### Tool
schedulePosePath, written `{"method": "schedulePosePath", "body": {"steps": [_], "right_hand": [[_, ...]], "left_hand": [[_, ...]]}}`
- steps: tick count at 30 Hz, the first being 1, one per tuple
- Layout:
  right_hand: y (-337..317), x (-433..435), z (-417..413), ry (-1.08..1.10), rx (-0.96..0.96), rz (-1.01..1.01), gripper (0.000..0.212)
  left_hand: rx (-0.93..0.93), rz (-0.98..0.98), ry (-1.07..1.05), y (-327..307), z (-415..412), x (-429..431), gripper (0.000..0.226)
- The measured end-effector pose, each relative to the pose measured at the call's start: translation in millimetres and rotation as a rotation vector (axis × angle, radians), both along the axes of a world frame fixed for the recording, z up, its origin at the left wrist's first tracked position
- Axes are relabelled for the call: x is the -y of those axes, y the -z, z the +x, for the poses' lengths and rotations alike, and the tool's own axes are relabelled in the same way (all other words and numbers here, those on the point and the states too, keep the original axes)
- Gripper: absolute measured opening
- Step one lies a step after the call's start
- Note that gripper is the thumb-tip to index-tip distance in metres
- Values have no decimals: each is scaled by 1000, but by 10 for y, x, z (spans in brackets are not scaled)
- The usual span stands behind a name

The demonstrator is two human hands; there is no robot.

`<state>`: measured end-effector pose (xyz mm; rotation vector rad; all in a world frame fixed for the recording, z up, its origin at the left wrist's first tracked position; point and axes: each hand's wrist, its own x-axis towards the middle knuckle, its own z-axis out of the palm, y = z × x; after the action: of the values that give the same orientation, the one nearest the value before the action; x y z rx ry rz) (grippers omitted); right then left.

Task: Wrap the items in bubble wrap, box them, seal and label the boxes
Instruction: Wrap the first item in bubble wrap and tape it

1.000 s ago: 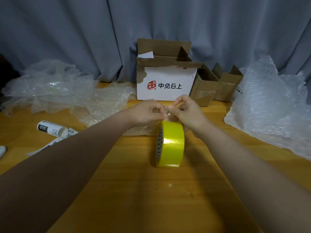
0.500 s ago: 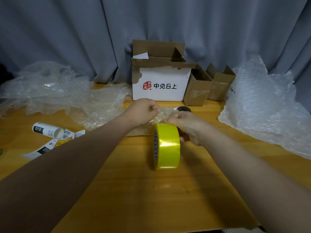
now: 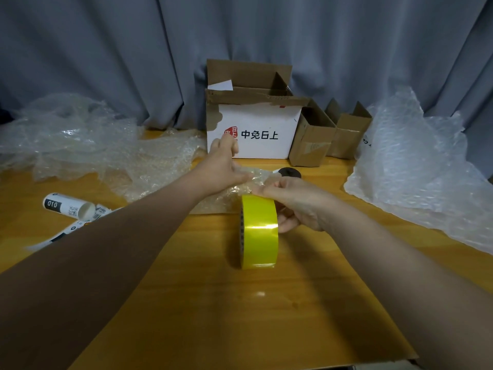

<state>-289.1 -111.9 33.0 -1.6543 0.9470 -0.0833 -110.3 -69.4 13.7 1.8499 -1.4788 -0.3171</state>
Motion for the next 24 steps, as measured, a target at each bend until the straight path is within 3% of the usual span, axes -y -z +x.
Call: {"method": "schedulePosePath", "body": {"steps": [2,4,6,9,12,14,16,20,24], "right_hand": [[50,115,-20,45,-50,-299,47],[134,275,-21,31,61,-815,33],[260,401,22,-205,125,-985,39],[503,490,108,-401,32,-881,51],[509,539,176,-359,37,-835,50],[406,523,198,-258,104,-611,45],[357,504,230,-176,153,-461,43],[461,505,328,-209,28,-733,54],[415,413,274,-76,45,-700,51]], "left_hand": [[-6,26,101,11,27,-12,27],[11,2,155,69,39,-23,12],[2,-54,162,117,42,-38,7],[152,-57,137,161,66,-58,19],[413,21,97,133,102,-113,39],[529,107,98,97,125,-138,50],[542,161,113,68,124,-130,54],[461,169,144,80,128,-101,55],[387,136,136,149,137,-100,55]]}}
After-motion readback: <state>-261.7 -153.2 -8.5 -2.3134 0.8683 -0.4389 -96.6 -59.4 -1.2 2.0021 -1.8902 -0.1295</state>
